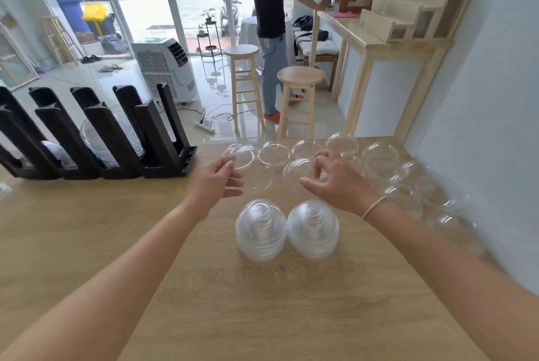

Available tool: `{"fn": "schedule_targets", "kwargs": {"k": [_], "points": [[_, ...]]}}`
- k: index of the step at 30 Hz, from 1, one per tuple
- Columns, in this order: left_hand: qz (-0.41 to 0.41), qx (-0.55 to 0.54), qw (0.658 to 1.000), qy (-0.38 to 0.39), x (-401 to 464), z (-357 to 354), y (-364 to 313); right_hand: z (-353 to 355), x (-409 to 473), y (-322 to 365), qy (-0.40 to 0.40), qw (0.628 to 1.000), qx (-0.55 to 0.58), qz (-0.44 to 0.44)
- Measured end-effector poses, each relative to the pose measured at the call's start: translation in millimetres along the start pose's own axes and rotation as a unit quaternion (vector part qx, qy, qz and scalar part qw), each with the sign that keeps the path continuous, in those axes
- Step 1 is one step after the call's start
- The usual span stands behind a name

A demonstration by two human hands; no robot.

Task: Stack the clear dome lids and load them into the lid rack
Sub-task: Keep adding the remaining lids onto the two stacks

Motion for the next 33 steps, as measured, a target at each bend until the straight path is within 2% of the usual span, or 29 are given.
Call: {"fn": "schedule_targets", "kwargs": {"k": [4, 9, 15, 21, 23, 26, 27, 29, 31, 33], "points": [[0.075, -0.076, 0.994, 0.028, -17.8, -7.7, 8.0, -13.2, -21.6, -3.3, 0.04, 0.999, -0.022, -0.022], [0.137, -0.092, 0.986, 0.037, -31.0, -13.6, 29.1, -41.7, -35.7, -16.7, 0.076, 0.994, -0.062, -0.047], [0.177, -0.055, 0.982, 0.027, -34.7, -11.1, 50.7, -54.3, -42.5, -21.6, 0.058, 0.994, -0.085, -0.035], [0.194, -0.005, 0.981, 0.01, -33.0, -8.4, 61.9, -56.1, -42.4, -21.4, 0.072, 0.988, -0.125, -0.051], [0.174, 0.088, 0.981, -0.011, -29.9, -6.9, 63.2, -55.8, -41.7, -21.9, 0.072, 0.987, -0.133, -0.054], [0.047, 0.275, 0.959, -0.045, -29.8, -8.8, 53.0, -55.5, -39.6, -23.0, 0.072, 0.986, -0.143, -0.054], [-0.001, 0.317, 0.948, -0.029, -31.1, -10.7, 49.1, -55.4, -38.5, -23.3, 0.071, 0.985, -0.148, -0.052], [-0.058, 0.364, 0.928, 0.051, -32.3, -13.9, 47.5, -54.8, -36.9, -24.3, 0.06, 0.985, -0.158, -0.045], [-0.06, 0.405, 0.903, 0.126, -31.6, -16.5, 53.7, -51.6, -35.7, -25.2, 0.029, 0.988, -0.151, -0.032], [-0.061, 0.423, 0.889, 0.161, -30.4, -16.7, 62.4, -45.3, -33.7, -24.5, -0.008, 0.991, -0.13, -0.024]]}}
Point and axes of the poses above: each hand's wrist, its own x-axis towards the middle knuckle, its own z-axis out of the back of the hand, y = z × x, the point moved 2 cm from there along x, towards the middle knuckle, and after that the axes turned 12 degrees about y, right-handed, at the moved point
